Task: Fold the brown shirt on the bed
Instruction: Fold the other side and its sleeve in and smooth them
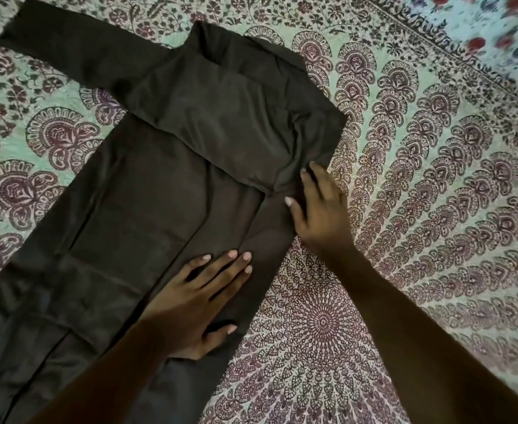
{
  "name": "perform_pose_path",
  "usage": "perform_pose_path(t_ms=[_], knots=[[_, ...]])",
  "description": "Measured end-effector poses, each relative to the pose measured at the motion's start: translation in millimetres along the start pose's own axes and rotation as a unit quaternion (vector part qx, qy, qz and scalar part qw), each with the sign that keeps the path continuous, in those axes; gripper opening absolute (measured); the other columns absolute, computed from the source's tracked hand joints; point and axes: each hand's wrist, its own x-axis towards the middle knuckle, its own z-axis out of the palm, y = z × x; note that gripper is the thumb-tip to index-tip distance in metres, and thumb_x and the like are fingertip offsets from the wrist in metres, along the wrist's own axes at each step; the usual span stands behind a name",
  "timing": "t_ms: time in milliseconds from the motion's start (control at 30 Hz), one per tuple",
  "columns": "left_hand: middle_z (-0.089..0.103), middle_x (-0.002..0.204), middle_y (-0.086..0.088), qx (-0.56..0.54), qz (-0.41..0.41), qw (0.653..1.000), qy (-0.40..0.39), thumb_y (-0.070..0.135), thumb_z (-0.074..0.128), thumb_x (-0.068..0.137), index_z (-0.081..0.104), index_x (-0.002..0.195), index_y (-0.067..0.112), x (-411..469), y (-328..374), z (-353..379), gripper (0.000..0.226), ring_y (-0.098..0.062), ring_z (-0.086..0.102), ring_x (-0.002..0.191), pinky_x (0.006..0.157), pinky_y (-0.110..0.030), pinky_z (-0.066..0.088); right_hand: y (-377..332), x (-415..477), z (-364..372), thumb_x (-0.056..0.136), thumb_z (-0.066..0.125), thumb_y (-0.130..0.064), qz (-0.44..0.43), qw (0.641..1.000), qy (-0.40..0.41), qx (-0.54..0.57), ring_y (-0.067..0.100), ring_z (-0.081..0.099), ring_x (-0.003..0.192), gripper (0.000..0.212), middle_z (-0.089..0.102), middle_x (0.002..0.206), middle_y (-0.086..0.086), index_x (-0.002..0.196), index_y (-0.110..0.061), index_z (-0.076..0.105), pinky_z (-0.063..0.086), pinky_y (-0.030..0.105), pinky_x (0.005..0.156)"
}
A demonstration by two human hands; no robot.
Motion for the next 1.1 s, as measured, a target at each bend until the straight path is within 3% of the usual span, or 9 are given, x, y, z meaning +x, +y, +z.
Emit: perform_pose_path(t_ms=[100, 233, 300, 367, 467, 633, 833, 967, 1100], knots=[[0.007, 0.174, -0.006, 0.004, 0.001, 1.0, -0.001, 0.064, 0.05, 0.09, 0.02, 0.164, 0.014, 0, 2, 0, 0.095, -0.025, 0.012, 0.16, 0.122, -0.05, 0.026, 14, 23, 4, 0.104, 0.028, -0.067, 0.05, 0.993, -0.047, -0.093, 0.024, 0.012, 0.16, 0.078, 0.008, 0.174, 0.002, 0.166, -0.021, 0.015, 0.015, 0.054, 0.124], [0.007, 0.174, -0.006, 0.01, 0.004, 1.0, 0.001, 0.064, 0.049, 0.091, 0.019, 0.164, 0.013, 1, 1, 1, 0.094, -0.025, 0.011, 0.161, 0.123, -0.05, 0.025, 40, 98, -7, 0.099, 0.019, -0.077, 0.149, 0.979, -0.107, -0.084, 0.026, -0.003, 0.161, 0.086, -0.005, 0.174, 0.002, 0.166, -0.027, -0.001, 0.006, 0.064, 0.123], [0.008, 0.174, -0.006, 0.013, 0.003, 1.0, -0.003, 0.064, 0.049, 0.091, 0.018, 0.164, 0.013, 1, 0, 0, 0.094, -0.024, 0.011, 0.161, 0.123, -0.05, 0.026, 45, 117, -14, 0.1, 0.019, -0.075, 0.185, 0.971, -0.135, -0.075, 0.029, -0.007, 0.16, 0.087, -0.006, 0.174, 0.006, 0.166, -0.022, 0.0, 0.005, 0.064, 0.125], [0.008, 0.174, -0.006, 0.016, 0.003, 1.0, -0.002, 0.064, 0.049, 0.09, 0.019, 0.164, 0.013, 0, 0, -1, 0.095, -0.024, 0.012, 0.161, 0.123, -0.05, 0.027, 33, 111, -18, 0.103, 0.021, -0.069, 0.183, 0.975, -0.101, -0.074, 0.031, -0.007, 0.16, 0.085, -0.003, 0.174, 0.01, 0.166, -0.014, 0.003, 0.008, 0.062, 0.126], [0.009, 0.174, -0.006, 0.017, 0.0, 1.0, 0.0, 0.065, 0.05, 0.089, 0.02, 0.164, 0.013, 0, 1, -1, 0.096, -0.024, 0.012, 0.16, 0.122, -0.05, 0.029, -9, 60, -20, 0.107, 0.025, -0.06, 0.145, 0.988, -0.01, -0.059, 0.032, 0.0, 0.161, 0.08, 0.002, 0.174, 0.011, 0.164, -0.006, 0.01, 0.015, 0.056, 0.127], [0.002, 0.175, -0.005, 0.025, 0.007, 1.0, 0.015, 0.064, 0.044, 0.092, 0.014, 0.165, 0.014, 0, -1, 2, 0.094, -0.022, 0.006, 0.161, 0.126, -0.047, 0.021, -29, -22, 12, 0.106, 0.026, -0.062, 0.054, 0.992, -0.032, -0.113, 0.027, 0.015, 0.16, 0.075, 0.016, 0.173, 0.007, 0.164, -0.013, 0.024, 0.022, 0.052, 0.124], [-0.001, 0.175, -0.004, 0.025, 0.012, 0.999, 0.024, 0.065, 0.04, 0.094, 0.013, 0.165, 0.014, -1, -2, 4, 0.092, -0.02, 0.003, 0.161, 0.127, -0.046, 0.015, -35, -13, 26, 0.106, 0.024, -0.058, 0.125, 0.989, -0.035, -0.075, 0.034, 0.012, 0.159, 0.074, 0.013, 0.174, 0.006, 0.164, -0.013, 0.02, 0.017, 0.057, 0.125], [0.004, 0.175, -0.005, 0.031, 0.015, 0.999, 0.032, 0.065, 0.038, 0.095, 0.015, 0.165, 0.013, -4, -2, 1, 0.09, -0.021, 0.007, 0.161, 0.126, -0.046, 0.016, -81, -83, 30, 0.108, 0.027, -0.052, 0.142, 0.987, -0.027, -0.068, 0.035, 0.016, 0.158, 0.068, 0.015, 0.173, 0.008, 0.164, -0.013, 0.024, 0.021, 0.058, 0.124], [0.006, 0.174, -0.01, 0.046, 0.02, 0.998, 0.037, 0.06, 0.036, 0.101, 0.017, 0.164, 0.008, -13, 0, 4, 0.084, -0.024, 0.01, 0.161, 0.128, -0.046, 0.016, -132, -162, 35, 0.11, 0.024, -0.048, 0.195, 0.978, -0.054, -0.046, 0.033, 0.01, 0.16, 0.064, 0.01, 0.174, 0.005, 0.165, -0.016, 0.018, 0.015, 0.058, 0.126]])
